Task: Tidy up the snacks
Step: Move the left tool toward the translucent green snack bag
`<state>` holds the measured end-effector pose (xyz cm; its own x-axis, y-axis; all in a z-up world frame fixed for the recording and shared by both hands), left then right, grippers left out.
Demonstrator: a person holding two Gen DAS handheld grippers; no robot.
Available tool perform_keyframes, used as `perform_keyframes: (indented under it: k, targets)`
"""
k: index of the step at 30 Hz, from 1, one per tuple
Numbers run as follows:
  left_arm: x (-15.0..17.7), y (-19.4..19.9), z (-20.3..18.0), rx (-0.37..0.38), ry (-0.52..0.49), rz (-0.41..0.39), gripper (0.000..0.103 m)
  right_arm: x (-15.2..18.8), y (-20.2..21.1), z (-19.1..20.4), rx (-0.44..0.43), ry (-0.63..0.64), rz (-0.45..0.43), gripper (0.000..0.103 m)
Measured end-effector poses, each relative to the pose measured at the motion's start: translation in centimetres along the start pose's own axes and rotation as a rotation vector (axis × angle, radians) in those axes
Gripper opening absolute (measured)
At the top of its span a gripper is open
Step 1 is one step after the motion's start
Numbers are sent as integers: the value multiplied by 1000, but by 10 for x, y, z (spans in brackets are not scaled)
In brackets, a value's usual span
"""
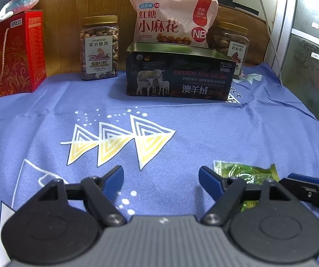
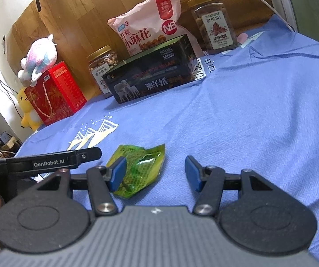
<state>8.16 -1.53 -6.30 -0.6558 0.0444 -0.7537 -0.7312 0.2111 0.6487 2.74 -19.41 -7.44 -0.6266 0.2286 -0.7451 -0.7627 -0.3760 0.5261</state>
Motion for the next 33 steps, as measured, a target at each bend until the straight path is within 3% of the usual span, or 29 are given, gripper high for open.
perform_keyframes:
  k: [33]
  targets:
    - [1, 1, -1, 7, -1, -2, 78, 1, -1, 0, 0, 1, 0, 61]
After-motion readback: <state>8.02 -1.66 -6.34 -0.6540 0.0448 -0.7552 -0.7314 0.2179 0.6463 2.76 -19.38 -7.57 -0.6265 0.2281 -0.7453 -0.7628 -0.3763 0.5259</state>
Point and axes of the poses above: each gripper's, at about its wrist camera, not at the fingertips, and y roughly against the way its jaws point, z to its left, x to its underside, the point moved 7 cm from there along -y, roughly the way its jaws point, and after that the axes turned 1 degree about x, right-handed, at the moved point
